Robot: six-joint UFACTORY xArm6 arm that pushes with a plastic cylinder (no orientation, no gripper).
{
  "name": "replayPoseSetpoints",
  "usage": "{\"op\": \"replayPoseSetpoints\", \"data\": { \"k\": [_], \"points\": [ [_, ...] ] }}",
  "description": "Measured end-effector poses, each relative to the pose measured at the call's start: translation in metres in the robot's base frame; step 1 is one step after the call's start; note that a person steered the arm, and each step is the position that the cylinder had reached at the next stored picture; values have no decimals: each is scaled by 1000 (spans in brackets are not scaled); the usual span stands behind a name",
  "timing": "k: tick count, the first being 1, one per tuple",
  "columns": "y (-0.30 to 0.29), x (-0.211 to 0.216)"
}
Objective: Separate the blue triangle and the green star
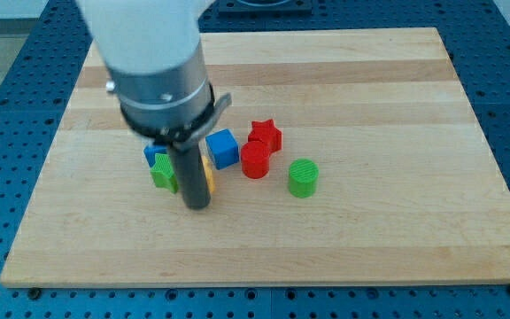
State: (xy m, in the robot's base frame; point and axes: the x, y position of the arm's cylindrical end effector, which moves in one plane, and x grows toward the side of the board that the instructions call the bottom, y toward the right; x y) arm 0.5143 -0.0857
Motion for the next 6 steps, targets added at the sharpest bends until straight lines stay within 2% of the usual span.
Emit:
{"op": "replayPoseSetpoints", "data": {
  "k": [1,2,3,4,5,6],
  "points": [
    [-4,-5],
    [-71,40],
    [-116,4],
    [-54,-44],
    [-9,-64],
    [-74,-63]
  ]
}}
